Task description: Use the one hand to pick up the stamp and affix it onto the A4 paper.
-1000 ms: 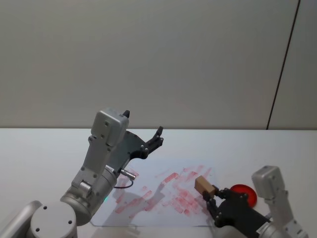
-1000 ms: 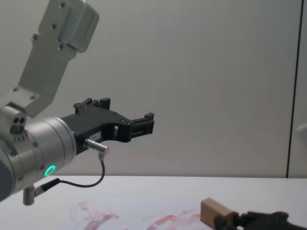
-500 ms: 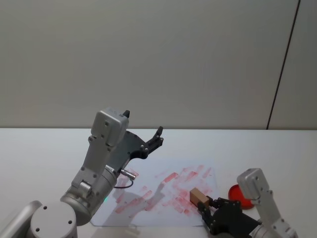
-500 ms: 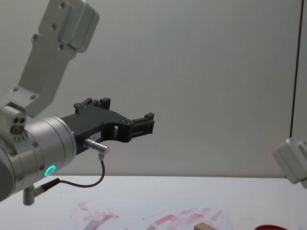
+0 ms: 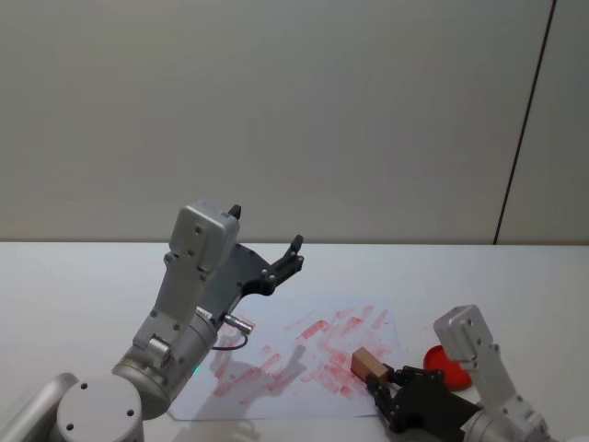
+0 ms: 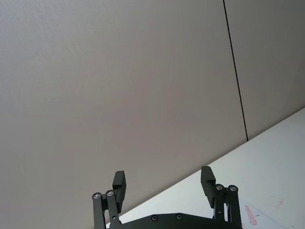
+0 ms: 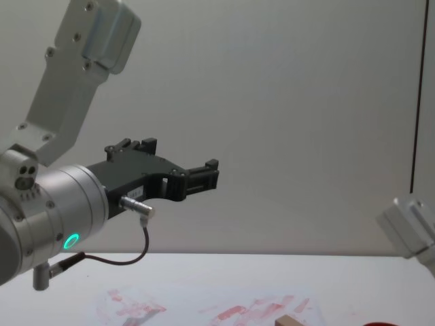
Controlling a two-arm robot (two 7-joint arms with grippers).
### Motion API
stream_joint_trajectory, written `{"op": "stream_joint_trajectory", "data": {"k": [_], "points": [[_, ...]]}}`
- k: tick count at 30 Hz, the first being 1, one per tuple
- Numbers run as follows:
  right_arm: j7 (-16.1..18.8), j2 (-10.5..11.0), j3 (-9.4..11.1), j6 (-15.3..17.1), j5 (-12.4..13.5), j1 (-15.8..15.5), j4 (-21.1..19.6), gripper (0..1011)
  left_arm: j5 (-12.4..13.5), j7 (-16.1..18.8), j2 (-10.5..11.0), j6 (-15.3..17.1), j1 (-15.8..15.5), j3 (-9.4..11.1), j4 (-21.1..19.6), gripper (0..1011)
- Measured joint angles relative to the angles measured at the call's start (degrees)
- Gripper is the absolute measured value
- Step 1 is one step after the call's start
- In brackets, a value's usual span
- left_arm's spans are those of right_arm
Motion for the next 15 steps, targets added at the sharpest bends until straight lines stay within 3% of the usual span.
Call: {"op": "stream_joint_trajectory", "data": {"k": [9,15], "points": [[0.1,0.0,0.2,0.4,0.4,0.4,0.2,220,0.0,0.0,0.0,0.0,0.0,0.0,0.0,1002],[-1.1,0.5,0.9,-1.3,1.6,0.1,-1.0,220,0.0,0.0,0.0,0.0,0.0,0.0,0.0,1002]]}}
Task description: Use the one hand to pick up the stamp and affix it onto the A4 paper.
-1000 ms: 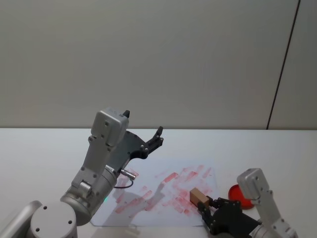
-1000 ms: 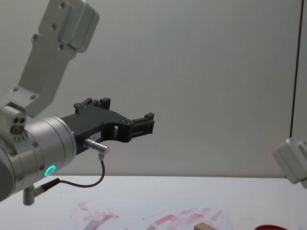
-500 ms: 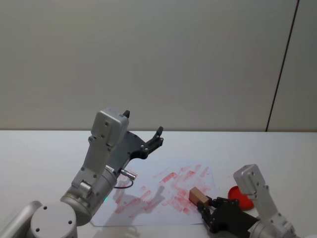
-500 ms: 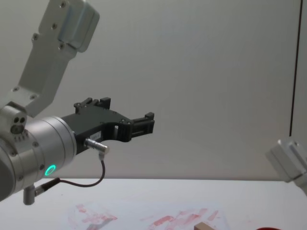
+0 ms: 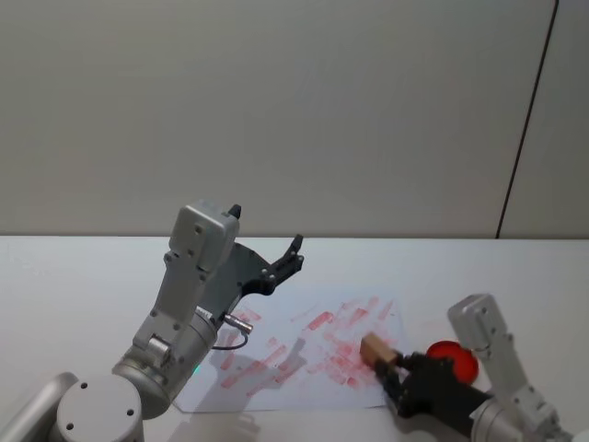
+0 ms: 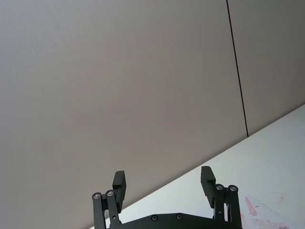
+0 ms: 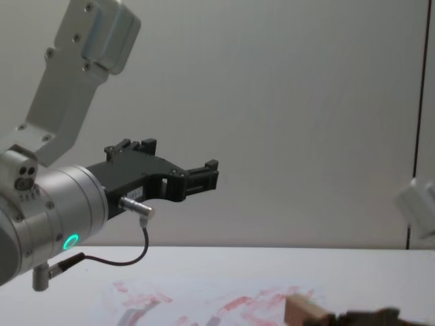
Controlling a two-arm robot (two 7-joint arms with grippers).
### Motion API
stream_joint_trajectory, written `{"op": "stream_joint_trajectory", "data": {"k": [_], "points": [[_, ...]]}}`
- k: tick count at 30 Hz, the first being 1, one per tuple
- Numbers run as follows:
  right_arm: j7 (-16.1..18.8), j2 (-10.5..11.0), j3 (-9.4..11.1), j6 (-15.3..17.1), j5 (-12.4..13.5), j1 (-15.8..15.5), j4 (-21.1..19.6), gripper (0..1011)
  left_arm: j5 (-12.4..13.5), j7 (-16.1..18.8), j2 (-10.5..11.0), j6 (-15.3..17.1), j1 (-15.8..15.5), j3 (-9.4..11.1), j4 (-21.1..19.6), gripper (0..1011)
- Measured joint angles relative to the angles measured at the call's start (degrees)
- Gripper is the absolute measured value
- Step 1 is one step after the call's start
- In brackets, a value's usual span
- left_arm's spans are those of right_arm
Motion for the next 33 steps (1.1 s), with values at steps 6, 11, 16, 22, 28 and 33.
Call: {"op": "stream_joint_trajectory", "data": {"k": [6,11,16,22,28,33], "points": [[-1.7,0.7,1.0,-2.7,1.6,-0.4,-1.8,220,0.0,0.0,0.0,0.0,0.0,0.0,0.0,1002],[-2.7,1.4,1.8,-3.9,3.0,-0.7,-2.7,220,0.0,0.0,0.0,0.0,0.0,0.0,0.0,1002],[-3.6,2.3,2.8,-4.7,4.3,-1.2,-3.4,220,0.0,0.0,0.0,0.0,0.0,0.0,0.0,1002],[-4.1,3.4,3.6,-4.8,5.1,-1.9,-3.7,220,0.0,0.0,0.0,0.0,0.0,0.0,0.0,1002],[-4.3,4.4,4.2,-4.6,5.2,-2.6,-3.7,220,0.0,0.0,0.0,0.0,0.0,0.0,0.0,1003],[-4.3,4.9,4.5,-4.4,5.2,-3.1,-3.5,220,0.0,0.0,0.0,0.0,0.0,0.0,0.0,1003]]}}
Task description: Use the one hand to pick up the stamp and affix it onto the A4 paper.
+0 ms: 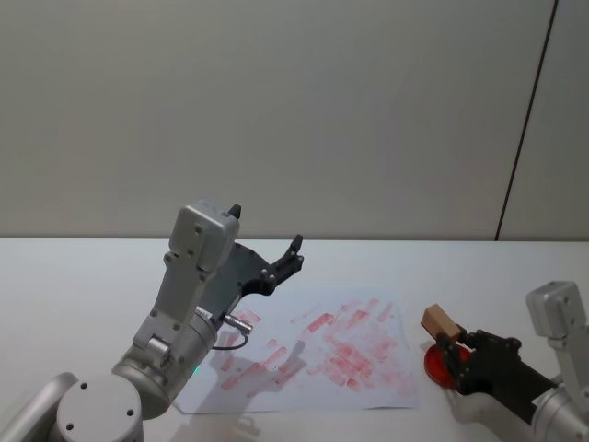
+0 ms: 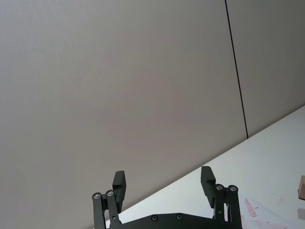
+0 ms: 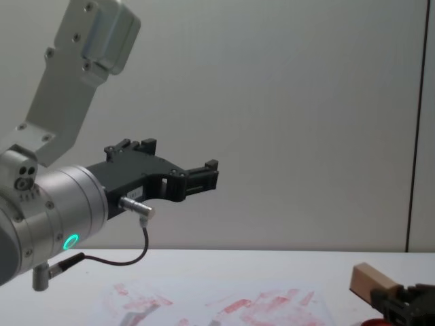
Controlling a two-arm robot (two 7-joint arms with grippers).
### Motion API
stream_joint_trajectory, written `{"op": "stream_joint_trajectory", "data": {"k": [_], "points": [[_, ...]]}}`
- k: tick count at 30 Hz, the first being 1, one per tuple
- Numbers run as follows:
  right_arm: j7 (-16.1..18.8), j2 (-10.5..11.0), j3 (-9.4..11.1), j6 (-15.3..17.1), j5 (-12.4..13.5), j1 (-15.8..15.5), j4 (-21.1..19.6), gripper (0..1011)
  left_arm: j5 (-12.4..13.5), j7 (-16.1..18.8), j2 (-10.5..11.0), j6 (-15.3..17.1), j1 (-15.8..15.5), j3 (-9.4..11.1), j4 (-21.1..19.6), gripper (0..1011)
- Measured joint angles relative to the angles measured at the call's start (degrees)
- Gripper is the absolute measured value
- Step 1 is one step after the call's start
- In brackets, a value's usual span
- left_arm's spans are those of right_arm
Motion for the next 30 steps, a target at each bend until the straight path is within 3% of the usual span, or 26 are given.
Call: {"op": "stream_joint_trajectory", "data": {"k": [26,30], "points": [[1.3,1.5,0.6,2.0,0.6,-1.2,1.4,223,0.0,0.0,0.0,0.0,0.0,0.0,0.0,1003],[1.4,1.5,0.6,2.3,0.7,-1.2,1.6,340,0.0,0.0,0.0,0.0,0.0,0.0,0.0,1002]]}}
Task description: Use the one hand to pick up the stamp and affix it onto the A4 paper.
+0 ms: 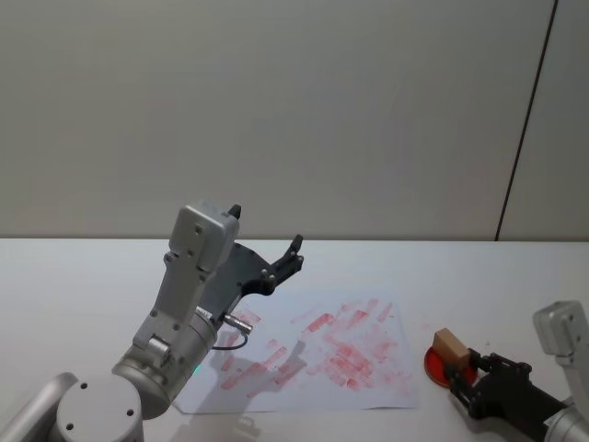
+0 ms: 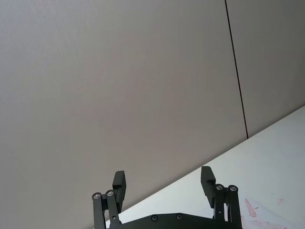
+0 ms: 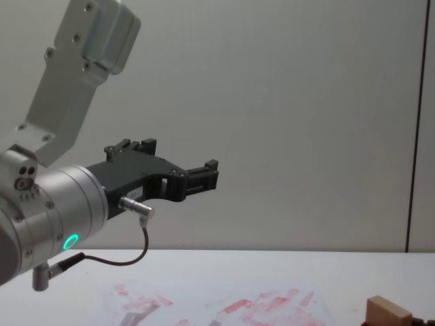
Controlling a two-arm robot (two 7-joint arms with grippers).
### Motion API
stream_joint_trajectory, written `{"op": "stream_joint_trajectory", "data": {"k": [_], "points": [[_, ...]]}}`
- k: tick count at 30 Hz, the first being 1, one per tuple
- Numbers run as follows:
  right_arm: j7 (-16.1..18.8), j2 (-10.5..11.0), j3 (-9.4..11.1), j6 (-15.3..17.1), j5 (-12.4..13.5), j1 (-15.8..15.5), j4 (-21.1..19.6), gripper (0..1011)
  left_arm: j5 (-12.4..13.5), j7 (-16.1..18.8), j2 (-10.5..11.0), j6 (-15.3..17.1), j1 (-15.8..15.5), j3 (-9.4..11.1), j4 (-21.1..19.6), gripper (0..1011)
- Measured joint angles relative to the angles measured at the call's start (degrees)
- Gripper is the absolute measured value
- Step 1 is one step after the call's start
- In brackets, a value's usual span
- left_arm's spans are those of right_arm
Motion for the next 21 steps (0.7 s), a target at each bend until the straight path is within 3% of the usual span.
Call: {"op": "stream_joint_trajectory", "data": {"k": [8,9,21], "points": [[0.1,0.1,0.1,0.5,0.7,0.0,0.1,595,0.0,0.0,0.0,0.0,0.0,0.0,0.0,1003],[0.1,0.1,0.1,0.6,0.9,-0.1,0.0,664,0.0,0.0,0.0,0.0,0.0,0.0,0.0,1002],[-0.1,0.7,0.8,-1.5,3.3,-0.6,-3.0,962,0.0,0.0,0.0,0.0,0.0,0.0,0.0,1002]]}}
